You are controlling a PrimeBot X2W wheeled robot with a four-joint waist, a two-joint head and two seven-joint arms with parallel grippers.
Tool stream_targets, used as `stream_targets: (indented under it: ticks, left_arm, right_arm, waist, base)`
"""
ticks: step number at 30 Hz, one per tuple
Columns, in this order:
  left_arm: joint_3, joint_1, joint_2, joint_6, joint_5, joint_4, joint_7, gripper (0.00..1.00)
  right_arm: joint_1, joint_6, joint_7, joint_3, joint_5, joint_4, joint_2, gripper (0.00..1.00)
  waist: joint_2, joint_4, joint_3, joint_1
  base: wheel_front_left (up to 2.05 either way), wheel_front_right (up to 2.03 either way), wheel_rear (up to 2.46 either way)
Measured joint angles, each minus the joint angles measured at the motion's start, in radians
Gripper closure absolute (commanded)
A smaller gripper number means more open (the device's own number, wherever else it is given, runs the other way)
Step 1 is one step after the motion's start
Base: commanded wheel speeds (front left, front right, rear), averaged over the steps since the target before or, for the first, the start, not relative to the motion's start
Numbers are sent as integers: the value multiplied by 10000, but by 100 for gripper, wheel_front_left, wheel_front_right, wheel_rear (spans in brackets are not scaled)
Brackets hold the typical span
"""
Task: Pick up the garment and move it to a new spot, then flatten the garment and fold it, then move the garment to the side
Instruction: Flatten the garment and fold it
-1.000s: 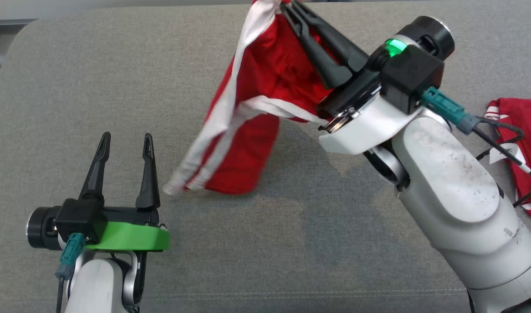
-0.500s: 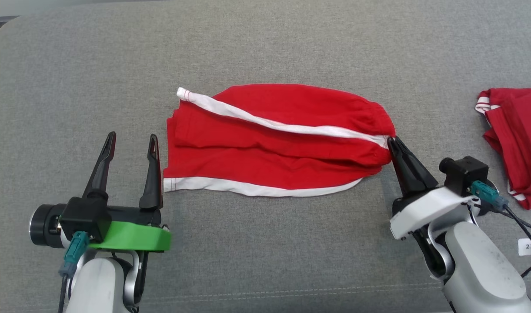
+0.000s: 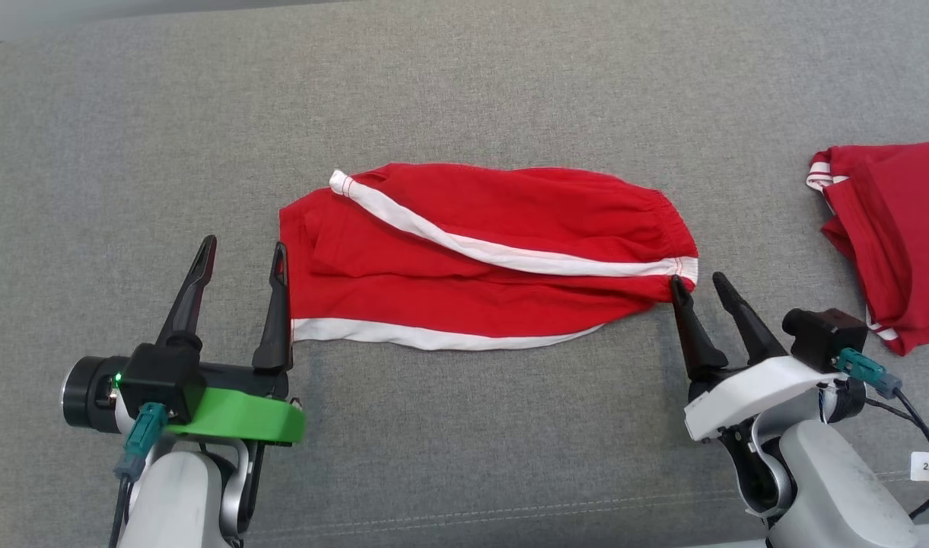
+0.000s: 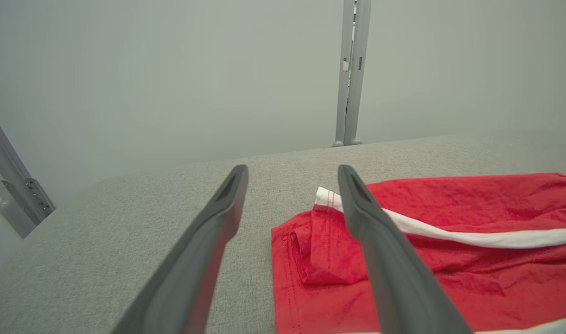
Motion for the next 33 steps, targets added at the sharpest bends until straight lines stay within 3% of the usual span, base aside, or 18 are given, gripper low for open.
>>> stream_targets:
  ticks: [5,12,20,33]
  left_arm:
    - [-19,59,42,2,-6,52,0,0]
    - [48,406,148,73,-35,123,6,0]
    - [13,993,274,140,-111,82,159,0]
    - [15,1638,372,372,-215,-157,370,0]
  right_arm:
    - [772,0,-2,-408,38,-1371,-247,0]
    - [1641,-2,65,-1398,-1386,-2452,-313,0]
    - [2571,-2,970,-1607,-2637,-4029,150,0]
    - [3965,0,1693,-1887,-3005,-5428,619,0]
  waist:
    - [0,35,-198,0]
    - [0,24,-584,0]
    - [0,93,-1233,-1]
    - [0,215,-1767,-1]
  base:
    - [0,0,0]
    - [0,0,0]
    - [0,0,0]
    - [0,0,0]
